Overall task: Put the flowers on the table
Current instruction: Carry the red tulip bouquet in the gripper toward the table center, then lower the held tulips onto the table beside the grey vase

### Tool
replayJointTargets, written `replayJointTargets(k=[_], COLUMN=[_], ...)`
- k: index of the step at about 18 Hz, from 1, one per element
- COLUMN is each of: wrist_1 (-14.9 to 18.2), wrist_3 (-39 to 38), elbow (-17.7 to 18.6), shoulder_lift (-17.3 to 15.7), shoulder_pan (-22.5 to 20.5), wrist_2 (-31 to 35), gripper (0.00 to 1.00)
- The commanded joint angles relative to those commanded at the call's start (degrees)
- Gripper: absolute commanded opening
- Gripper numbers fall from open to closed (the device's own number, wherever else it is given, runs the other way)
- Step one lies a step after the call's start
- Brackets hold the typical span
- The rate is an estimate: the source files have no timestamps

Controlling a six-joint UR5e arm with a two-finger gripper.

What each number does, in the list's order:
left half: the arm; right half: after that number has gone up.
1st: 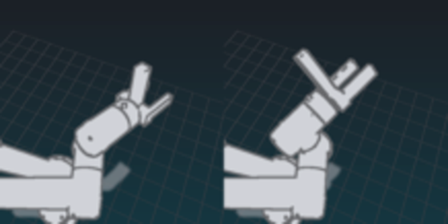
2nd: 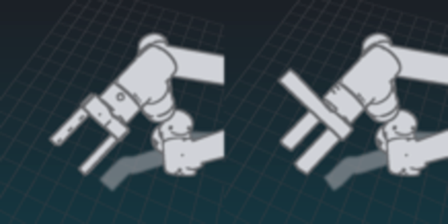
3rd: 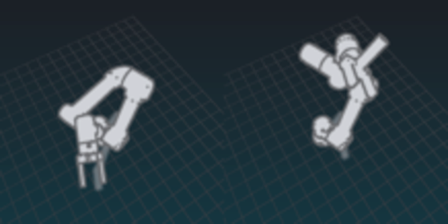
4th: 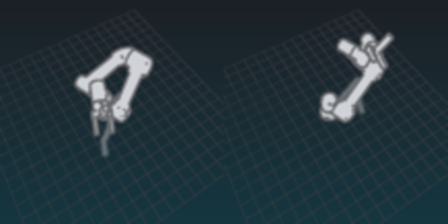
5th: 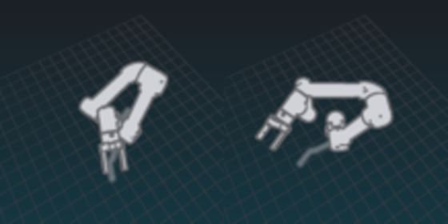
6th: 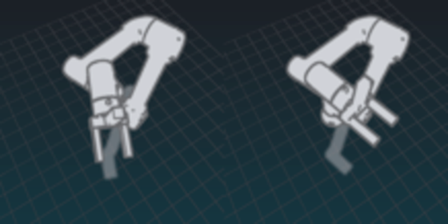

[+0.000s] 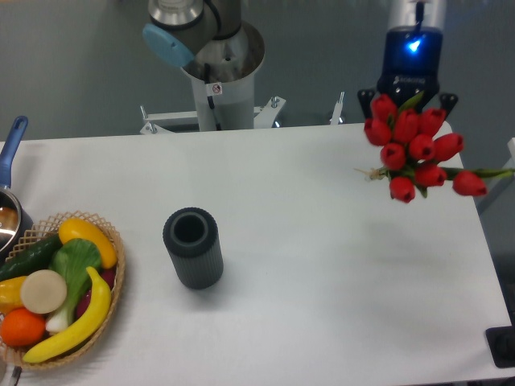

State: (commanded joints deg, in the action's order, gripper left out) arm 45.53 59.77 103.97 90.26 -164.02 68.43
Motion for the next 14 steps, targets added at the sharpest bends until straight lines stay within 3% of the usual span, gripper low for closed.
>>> replayJointTargets(k=[8,14], wrist_1=[1.06,0.97], wrist_3=[0.87,2.46], elbow=[-0.17,-1.05], shoulder_lift=[4.56,11.94], shoulder_pan=[8.97,15.39], wrist_2=[19.87,31.39], gripper=[0.40,0.40])
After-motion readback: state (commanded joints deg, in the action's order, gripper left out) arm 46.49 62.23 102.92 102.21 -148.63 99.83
